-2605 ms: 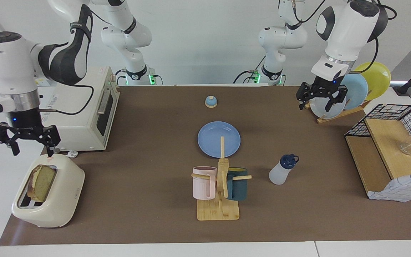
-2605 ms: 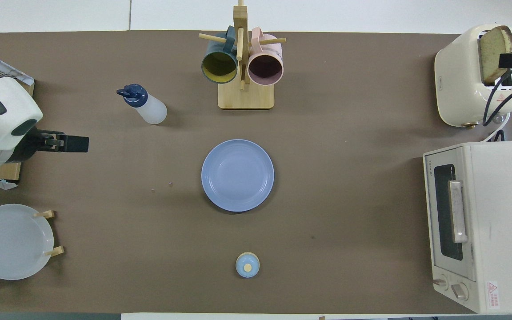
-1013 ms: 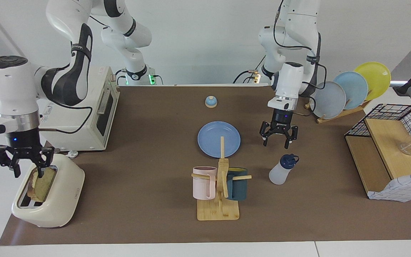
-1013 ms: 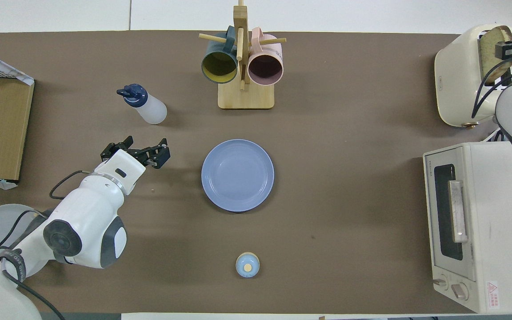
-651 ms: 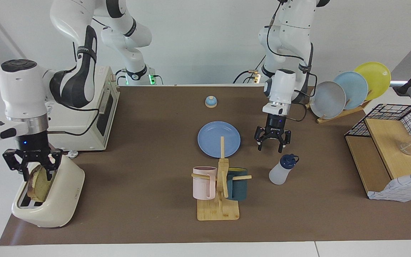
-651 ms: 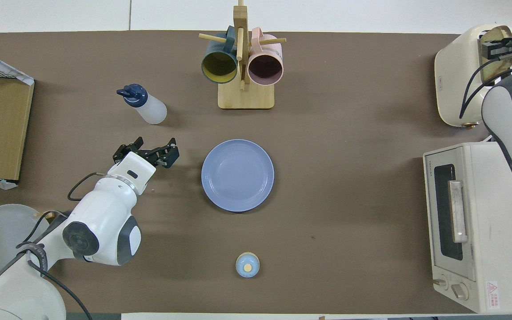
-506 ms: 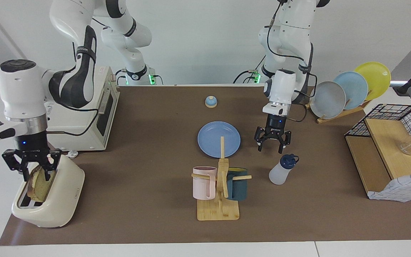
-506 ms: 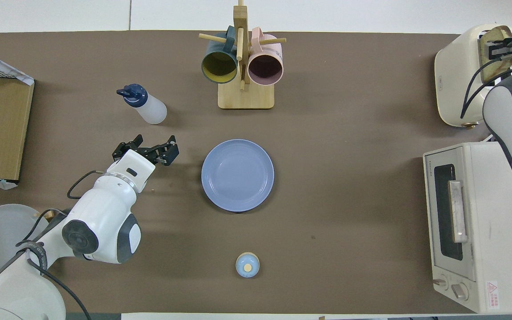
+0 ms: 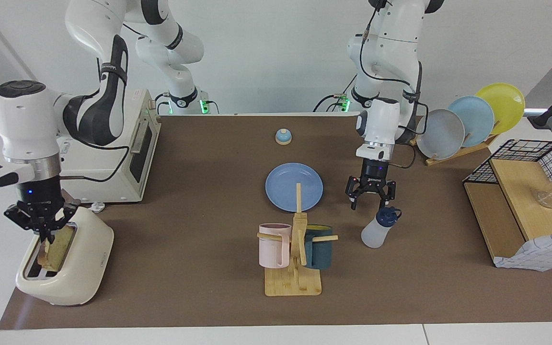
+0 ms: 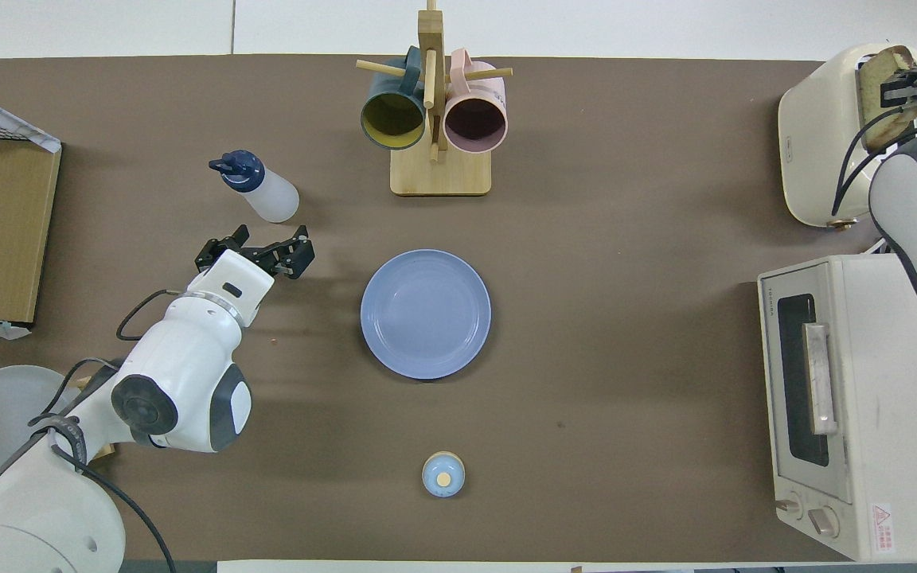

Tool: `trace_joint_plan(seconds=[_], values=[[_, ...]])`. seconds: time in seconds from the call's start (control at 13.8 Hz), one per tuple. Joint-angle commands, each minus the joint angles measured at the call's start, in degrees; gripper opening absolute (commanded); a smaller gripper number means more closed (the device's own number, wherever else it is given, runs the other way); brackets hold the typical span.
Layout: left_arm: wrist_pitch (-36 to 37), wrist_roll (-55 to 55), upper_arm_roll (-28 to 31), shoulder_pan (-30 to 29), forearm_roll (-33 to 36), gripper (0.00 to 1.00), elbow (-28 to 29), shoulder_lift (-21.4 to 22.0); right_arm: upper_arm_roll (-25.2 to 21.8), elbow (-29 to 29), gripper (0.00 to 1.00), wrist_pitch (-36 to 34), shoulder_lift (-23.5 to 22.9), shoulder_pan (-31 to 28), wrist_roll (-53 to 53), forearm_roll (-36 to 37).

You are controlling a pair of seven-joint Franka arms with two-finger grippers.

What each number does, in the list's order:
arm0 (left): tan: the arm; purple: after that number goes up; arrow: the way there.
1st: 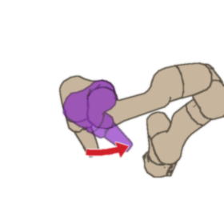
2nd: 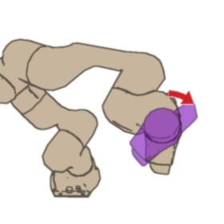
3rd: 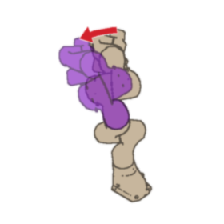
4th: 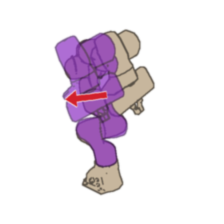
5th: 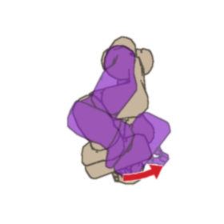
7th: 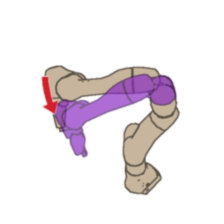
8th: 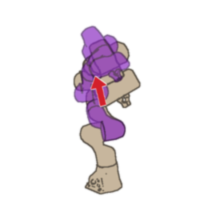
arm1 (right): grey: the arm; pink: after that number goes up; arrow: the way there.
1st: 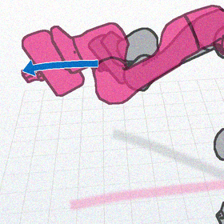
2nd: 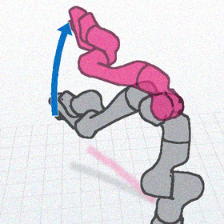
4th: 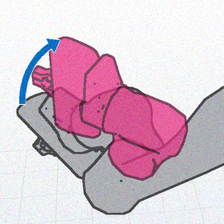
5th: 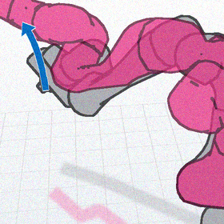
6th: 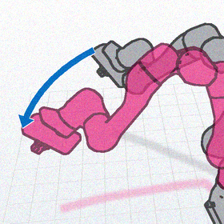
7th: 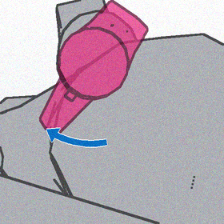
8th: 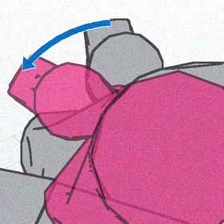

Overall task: Put bread on plate and add seasoning
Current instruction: 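Close the left gripper around the blue-capped white bottle, then lift the bread slice from the toaster with the right gripper toward the plate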

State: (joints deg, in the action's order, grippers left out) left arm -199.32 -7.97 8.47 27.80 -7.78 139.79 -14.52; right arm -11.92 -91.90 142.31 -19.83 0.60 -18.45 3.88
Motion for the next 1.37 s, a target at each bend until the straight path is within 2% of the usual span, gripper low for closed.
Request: trace_joint_plan(seconds=[0.0, 0.07, 0.36, 0.65, 0.87, 0.94, 1.3], values=[[-1.0, 0.4, 14.4, 13.7, -1.7, 1.00, -3.8, -4.6, 0.2, 2.5, 0.00, -0.6, 0.1, 0.1, -1.2, 3.3], [-1.0, 0.4, 15.6, 15.3, -3.5, 1.00, -4.3, -4.8, 0.3, 3.5, 0.00, -3.3, 0.3, 0.2, -1.4, 5.2], [-1.0, 0.4, 15.7, 15.6, -6.0, 1.00, -7.1, -7.0, 2.7, 13.3, 0.00, -21.5, 2.2, 1.5, -1.5, 6.1], [-1.0, 0.4, 16.1, 15.6, -6.3, 1.00, -8.3, -8.2, 12.1, 13.9, 0.00, -32.4, 7.2, 1.6, 2.2, 5.5], [-1.0, 0.4, 16.7, 15.6, -6.3, 1.00, -11.5, -11.2, 20.3, 13.1, 0.00, -36.5, 8.8, 1.5, 18.6, 5.4], [-1.0, 0.4, 16.8, 15.6, -6.4, 1.00, -12.7, -12.1, 23.5, 11.8, 0.00, -36.4, 9.5, 1.5, 24.3, 5.3], [-0.6, 0.4, 16.8, 14.6, -6.9, 1.00, -16.4, -14.2, 33.6, 3.8, 0.00, -33.3, 12.1, 1.5, 40.8, 3.6]])
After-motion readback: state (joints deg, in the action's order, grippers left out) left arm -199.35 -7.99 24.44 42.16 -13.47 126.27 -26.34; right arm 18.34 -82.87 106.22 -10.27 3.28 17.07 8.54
